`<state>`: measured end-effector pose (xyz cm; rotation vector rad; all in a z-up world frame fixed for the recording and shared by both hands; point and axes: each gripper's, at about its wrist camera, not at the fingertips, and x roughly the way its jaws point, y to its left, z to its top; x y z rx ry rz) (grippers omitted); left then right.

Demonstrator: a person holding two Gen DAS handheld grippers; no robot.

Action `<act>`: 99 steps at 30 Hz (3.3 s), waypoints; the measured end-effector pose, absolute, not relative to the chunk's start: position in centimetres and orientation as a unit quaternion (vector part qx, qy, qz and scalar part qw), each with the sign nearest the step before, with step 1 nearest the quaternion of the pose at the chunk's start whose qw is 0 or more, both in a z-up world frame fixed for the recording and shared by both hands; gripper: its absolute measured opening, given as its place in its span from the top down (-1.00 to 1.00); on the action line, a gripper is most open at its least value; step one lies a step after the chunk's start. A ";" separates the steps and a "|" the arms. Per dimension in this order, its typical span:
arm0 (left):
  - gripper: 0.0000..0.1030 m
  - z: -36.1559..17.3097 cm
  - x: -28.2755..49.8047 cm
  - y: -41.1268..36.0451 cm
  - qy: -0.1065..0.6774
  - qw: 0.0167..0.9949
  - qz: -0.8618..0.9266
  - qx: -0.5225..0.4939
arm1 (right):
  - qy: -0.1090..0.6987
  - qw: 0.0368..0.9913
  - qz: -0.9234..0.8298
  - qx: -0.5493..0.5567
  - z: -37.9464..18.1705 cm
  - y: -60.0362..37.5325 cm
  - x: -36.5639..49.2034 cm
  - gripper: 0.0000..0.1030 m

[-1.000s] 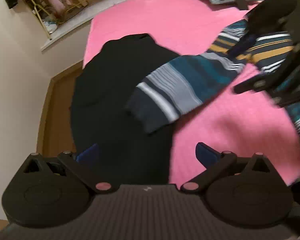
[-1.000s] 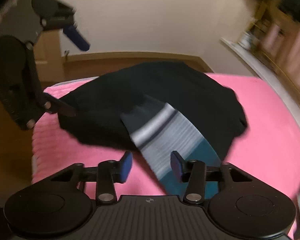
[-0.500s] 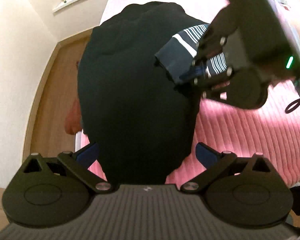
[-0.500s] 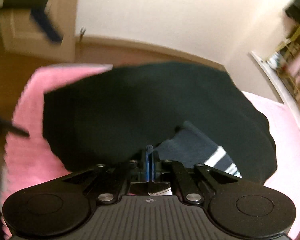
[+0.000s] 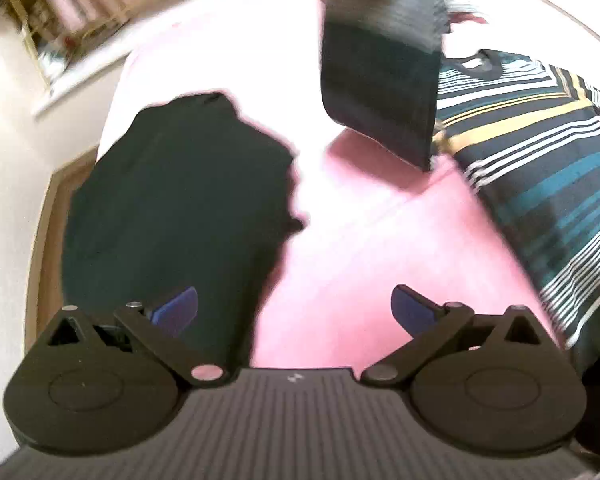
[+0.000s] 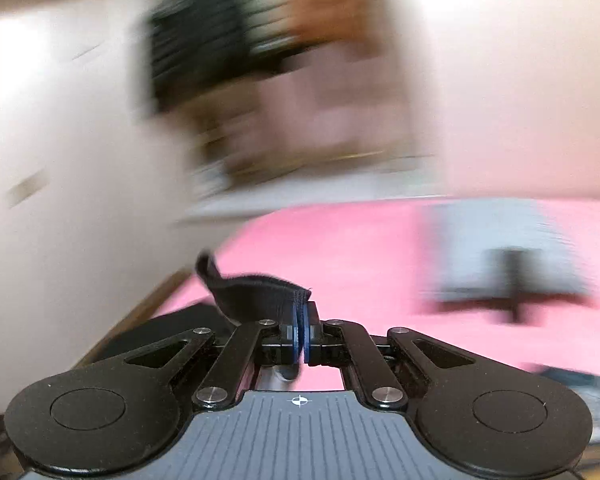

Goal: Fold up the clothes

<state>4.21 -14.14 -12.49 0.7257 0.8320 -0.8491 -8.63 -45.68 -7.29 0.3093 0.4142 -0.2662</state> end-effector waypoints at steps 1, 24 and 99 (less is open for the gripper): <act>-0.97 -12.4 3.4 -16.2 0.382 0.766 -0.390 0.339 | 0.214 0.944 -0.170 0.182 -9.2 -49.4 -10.9 0.99; -0.97 -13.3 -10.5 -42.2 0.369 0.689 -0.481 0.396 | 0.317 0.820 -0.269 0.394 -26.5 -71.1 -28.3 0.98; -0.96 -24.7 -24.2 -64.8 0.240 0.569 -0.583 0.528 | 0.142 0.708 -0.483 0.495 -26.6 -91.0 -55.9 0.92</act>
